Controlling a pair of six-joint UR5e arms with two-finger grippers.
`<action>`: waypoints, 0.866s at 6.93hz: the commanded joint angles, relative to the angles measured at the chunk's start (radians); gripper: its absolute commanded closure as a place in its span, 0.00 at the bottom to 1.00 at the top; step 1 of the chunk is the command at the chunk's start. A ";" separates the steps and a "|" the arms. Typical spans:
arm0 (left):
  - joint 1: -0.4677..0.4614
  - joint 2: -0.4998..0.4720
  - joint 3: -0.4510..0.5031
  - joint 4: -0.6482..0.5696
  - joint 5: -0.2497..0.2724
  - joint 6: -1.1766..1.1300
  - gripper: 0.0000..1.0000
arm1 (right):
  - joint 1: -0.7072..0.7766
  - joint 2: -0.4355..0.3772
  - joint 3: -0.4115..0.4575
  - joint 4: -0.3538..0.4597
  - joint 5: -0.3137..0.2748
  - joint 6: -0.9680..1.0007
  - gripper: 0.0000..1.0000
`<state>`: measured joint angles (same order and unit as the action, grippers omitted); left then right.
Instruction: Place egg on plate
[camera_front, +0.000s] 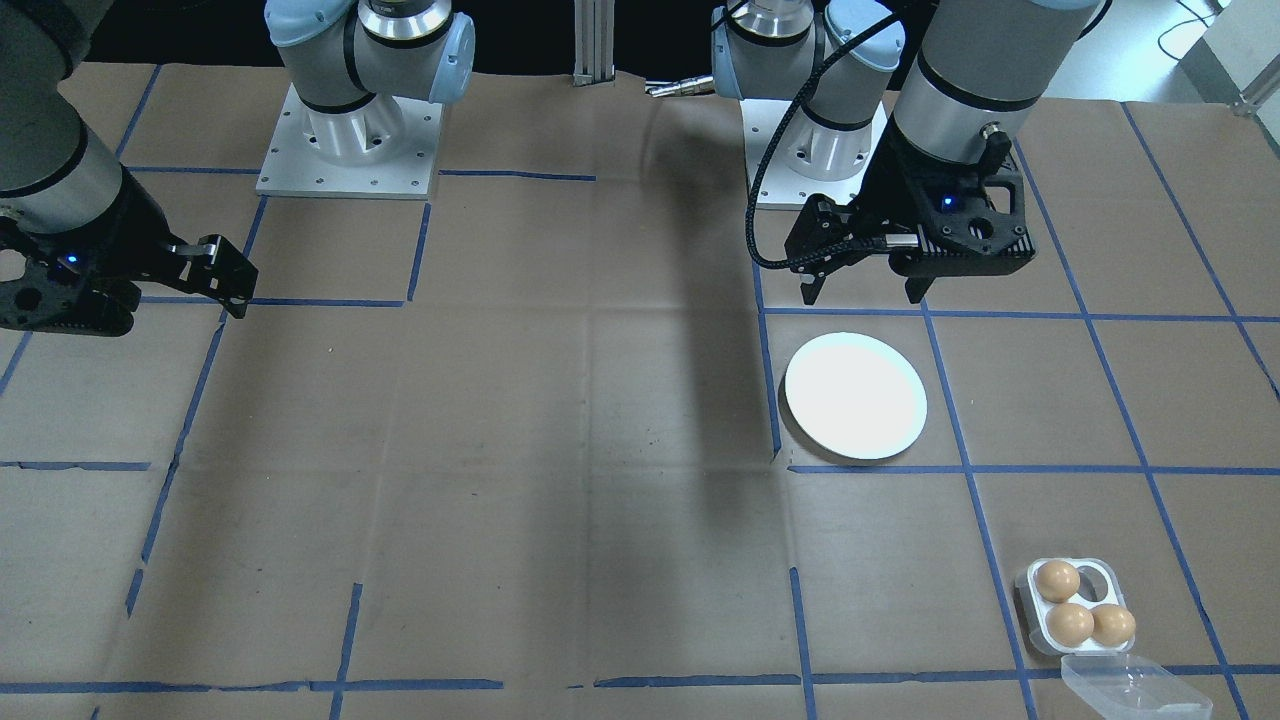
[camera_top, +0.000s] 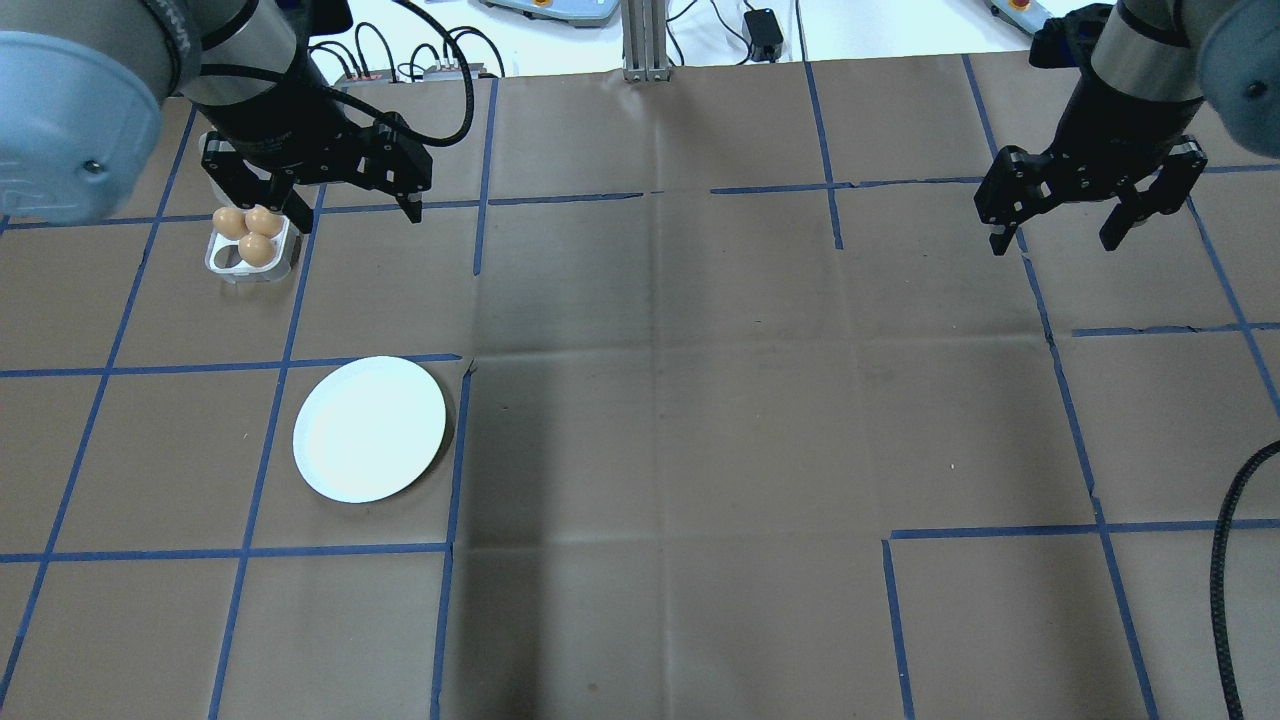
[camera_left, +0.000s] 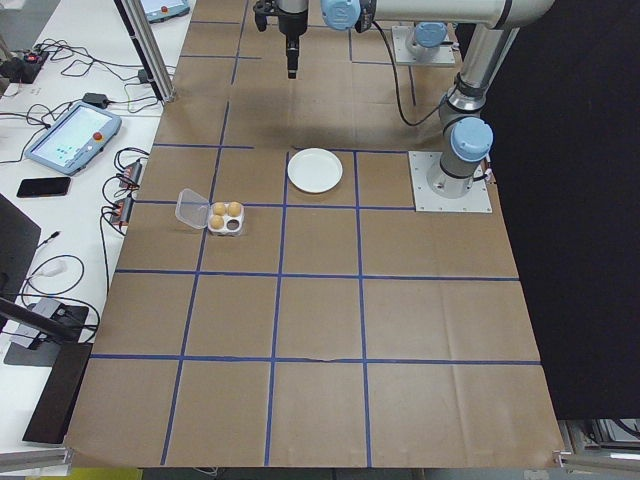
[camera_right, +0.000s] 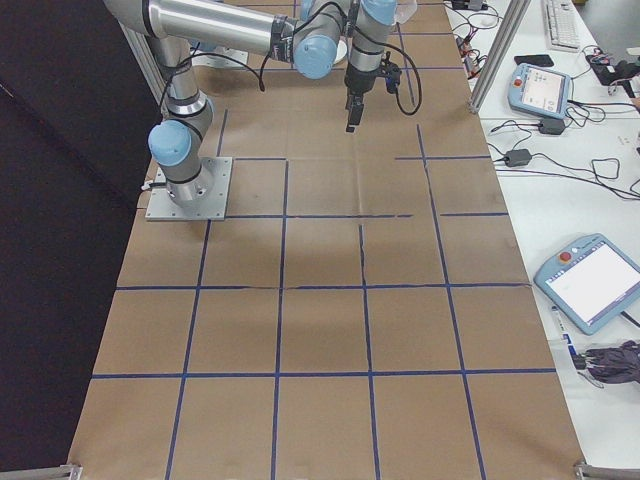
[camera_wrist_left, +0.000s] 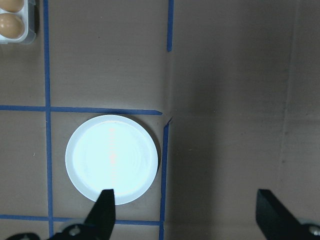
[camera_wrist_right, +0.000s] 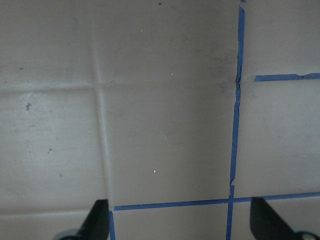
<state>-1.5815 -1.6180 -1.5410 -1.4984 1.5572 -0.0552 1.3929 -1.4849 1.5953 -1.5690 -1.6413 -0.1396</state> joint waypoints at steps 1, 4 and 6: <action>0.000 0.000 -0.002 0.000 -0.002 0.000 0.00 | 0.000 0.000 0.000 0.001 0.000 0.000 0.00; 0.005 -0.011 0.004 0.001 -0.005 0.000 0.00 | 0.000 0.000 0.000 0.001 0.000 0.000 0.00; 0.041 -0.017 0.005 0.012 -0.005 0.012 0.00 | 0.000 0.000 0.000 0.001 0.000 0.000 0.00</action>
<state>-1.5632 -1.6308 -1.5374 -1.4941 1.5526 -0.0502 1.3929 -1.4849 1.5953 -1.5679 -1.6414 -0.1396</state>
